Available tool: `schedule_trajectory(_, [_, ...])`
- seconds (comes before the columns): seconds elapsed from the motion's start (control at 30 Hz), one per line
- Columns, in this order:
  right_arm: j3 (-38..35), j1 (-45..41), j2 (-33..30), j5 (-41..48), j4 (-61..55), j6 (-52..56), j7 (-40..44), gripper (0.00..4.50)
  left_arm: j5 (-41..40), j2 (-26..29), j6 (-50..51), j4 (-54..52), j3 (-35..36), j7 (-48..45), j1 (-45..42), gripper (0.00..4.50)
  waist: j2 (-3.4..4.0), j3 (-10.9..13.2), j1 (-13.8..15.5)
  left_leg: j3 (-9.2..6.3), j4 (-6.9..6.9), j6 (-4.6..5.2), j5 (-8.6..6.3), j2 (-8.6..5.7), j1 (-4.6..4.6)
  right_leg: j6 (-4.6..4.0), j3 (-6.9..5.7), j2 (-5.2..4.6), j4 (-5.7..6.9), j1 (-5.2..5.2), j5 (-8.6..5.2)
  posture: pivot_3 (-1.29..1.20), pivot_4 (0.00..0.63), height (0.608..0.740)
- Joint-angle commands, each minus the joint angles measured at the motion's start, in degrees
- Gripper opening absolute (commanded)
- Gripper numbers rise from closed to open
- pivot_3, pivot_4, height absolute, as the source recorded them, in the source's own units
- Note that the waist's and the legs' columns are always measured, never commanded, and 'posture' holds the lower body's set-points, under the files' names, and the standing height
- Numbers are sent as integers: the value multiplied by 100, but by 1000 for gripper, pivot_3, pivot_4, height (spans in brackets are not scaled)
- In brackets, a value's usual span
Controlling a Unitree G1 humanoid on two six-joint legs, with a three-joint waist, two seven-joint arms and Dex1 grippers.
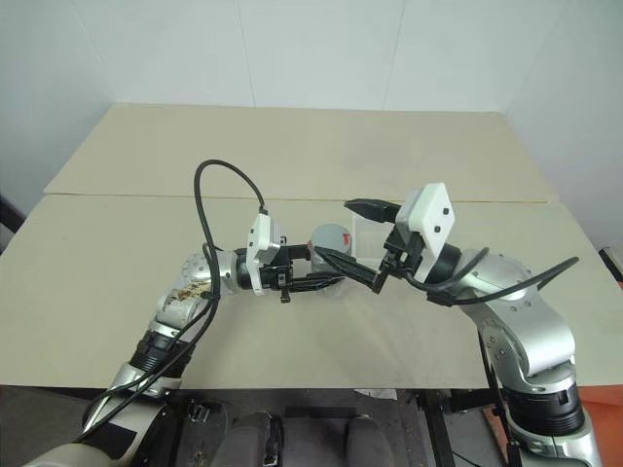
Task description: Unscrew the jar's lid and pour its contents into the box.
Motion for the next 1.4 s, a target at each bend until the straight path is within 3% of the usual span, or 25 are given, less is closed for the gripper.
schedule_trajectory(0.03, [-374, 137, -160, 87, -169, 6, 2, 4454, -127, -37, -175, -121, 56, -100, -61, 2061, 0, 0, 8, 0, 0, 0, 0, 0, 0, 0, 0, 0, 0, 1, 0, 0, 150, 740])
schedule_trajectory(0.57, [-458, 69, -22, 872, -570, 158, -167, 4454, -2, -92, -255, 12, 27, -23, -40, 2061, 0, 0, 11, -2, 0, 0, 0, 1, 1, 0, 1, 1, 0, 1, 0, 0, 150, 740])
schedule_trajectory(0.87, [495, -366, 545, 21, -153, -120, -470, 4454, -37, -116, -230, -80, 14, -20, -47, 2061, 0, 0, -9, -2, 3, 0, 0, 1, 1, 0, 0, 3, 3, 0, 0, 0, 150, 740])
schedule_trajectory(1.4, [369, -211, 608, -247, 72, -211, -282, 4454, -98, -46, -205, -129, 68, -18, 18, 2061, 0, 0, 20, -1, 3, 0, 0, 1, -1, 0, -1, 2, 2, 0, 0, 0, 150, 740])
